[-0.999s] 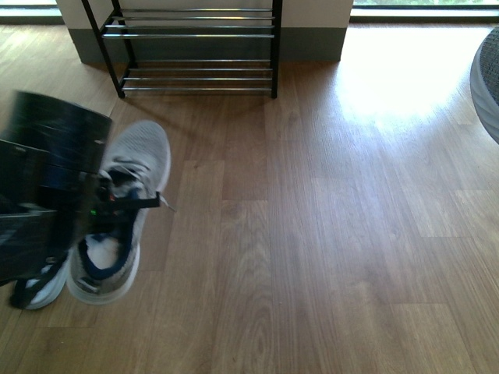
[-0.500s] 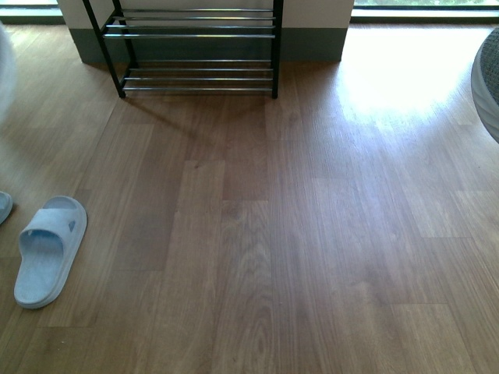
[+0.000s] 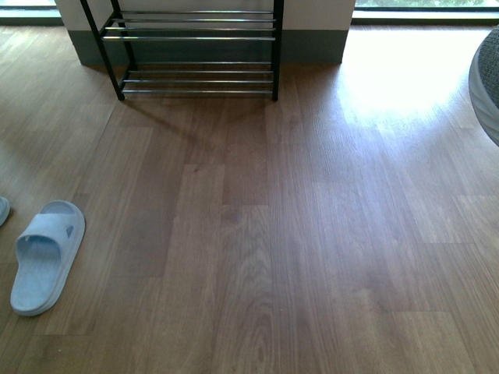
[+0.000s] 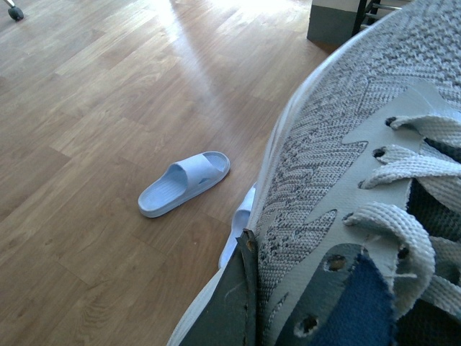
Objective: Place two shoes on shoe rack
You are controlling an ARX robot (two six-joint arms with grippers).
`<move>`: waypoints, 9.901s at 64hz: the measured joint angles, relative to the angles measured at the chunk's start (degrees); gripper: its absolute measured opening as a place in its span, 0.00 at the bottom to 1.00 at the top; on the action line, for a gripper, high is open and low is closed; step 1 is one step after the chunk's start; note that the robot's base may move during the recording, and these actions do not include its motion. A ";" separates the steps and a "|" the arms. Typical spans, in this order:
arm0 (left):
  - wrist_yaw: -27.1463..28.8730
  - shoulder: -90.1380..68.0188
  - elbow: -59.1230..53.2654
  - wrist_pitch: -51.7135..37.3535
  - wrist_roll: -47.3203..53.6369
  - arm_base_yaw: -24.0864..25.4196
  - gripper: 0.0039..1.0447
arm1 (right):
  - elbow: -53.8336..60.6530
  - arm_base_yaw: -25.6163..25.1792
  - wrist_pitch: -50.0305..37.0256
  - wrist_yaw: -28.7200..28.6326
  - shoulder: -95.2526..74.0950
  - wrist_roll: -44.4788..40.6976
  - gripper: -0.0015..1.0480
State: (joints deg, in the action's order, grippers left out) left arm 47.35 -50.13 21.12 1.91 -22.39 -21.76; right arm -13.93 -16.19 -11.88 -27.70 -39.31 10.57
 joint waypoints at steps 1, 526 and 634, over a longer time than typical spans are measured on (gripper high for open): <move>0.00 0.00 0.00 0.00 0.00 0.00 0.01 | 0.00 0.00 0.00 0.00 0.00 0.00 0.01; 0.00 -0.02 -0.20 0.00 0.00 -0.11 0.01 | 11.74 16.06 -0.79 27.71 24.20 -10.34 0.02; -42.82 -68.57 48.72 -14.51 -4.28 6.45 0.01 | 12.83 16.09 11.80 27.74 38.99 -10.43 0.91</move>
State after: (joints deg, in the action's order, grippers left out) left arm 4.54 -118.69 69.84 -12.60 -26.68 -15.31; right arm -1.10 -0.10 -0.08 0.03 -0.32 0.14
